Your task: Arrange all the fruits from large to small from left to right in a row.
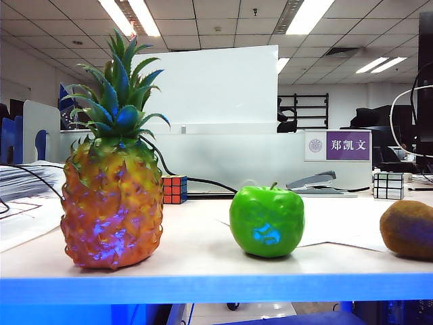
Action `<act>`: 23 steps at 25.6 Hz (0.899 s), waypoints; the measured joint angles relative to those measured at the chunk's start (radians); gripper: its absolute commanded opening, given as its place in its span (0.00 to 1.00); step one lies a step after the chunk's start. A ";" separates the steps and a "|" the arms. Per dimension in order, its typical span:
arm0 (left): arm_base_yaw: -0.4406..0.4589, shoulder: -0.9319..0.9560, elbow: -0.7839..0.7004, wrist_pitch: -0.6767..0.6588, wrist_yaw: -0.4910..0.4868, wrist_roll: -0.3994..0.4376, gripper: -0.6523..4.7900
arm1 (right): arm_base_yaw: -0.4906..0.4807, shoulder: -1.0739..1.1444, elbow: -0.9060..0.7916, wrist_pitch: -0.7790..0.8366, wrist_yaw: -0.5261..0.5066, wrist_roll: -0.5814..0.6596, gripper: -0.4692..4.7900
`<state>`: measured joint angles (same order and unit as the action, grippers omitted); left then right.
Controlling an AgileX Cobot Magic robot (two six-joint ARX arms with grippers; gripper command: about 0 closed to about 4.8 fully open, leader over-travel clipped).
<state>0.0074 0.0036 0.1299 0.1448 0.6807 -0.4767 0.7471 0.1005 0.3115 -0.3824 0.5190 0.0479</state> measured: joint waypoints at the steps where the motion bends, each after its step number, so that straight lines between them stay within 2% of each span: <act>1: 0.000 0.000 0.000 0.000 0.000 0.000 0.11 | -0.089 -0.022 0.000 0.007 -0.008 0.002 0.09; 3: 0.000 0.000 0.000 0.000 0.000 0.000 0.11 | -0.237 -0.056 0.000 0.037 -0.052 0.011 0.09; 4: 0.000 0.000 0.000 0.000 0.000 0.000 0.11 | -0.278 -0.063 0.000 0.044 -0.080 0.011 0.09; 5: 0.000 0.000 0.000 0.000 0.000 0.000 0.11 | -0.380 -0.073 -0.004 0.063 -0.131 0.011 0.09; 7: 0.000 0.000 0.000 0.000 0.000 0.000 0.11 | -0.483 -0.084 -0.032 0.115 -0.172 0.025 0.09; 10: 0.000 0.000 0.000 0.000 0.000 0.000 0.11 | -0.463 -0.084 -0.098 0.213 -0.200 0.042 0.09; 15: 0.000 0.000 0.000 -0.001 0.000 0.000 0.11 | -0.527 -0.084 -0.250 0.360 -0.330 0.153 0.09; 23: 0.000 0.000 0.000 -0.002 0.000 0.000 0.11 | -0.640 -0.080 -0.295 0.398 -0.340 0.184 0.09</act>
<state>0.0074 0.0036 0.1299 0.1432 0.6811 -0.4767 0.1066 0.0200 0.0162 0.0154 0.1791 0.2321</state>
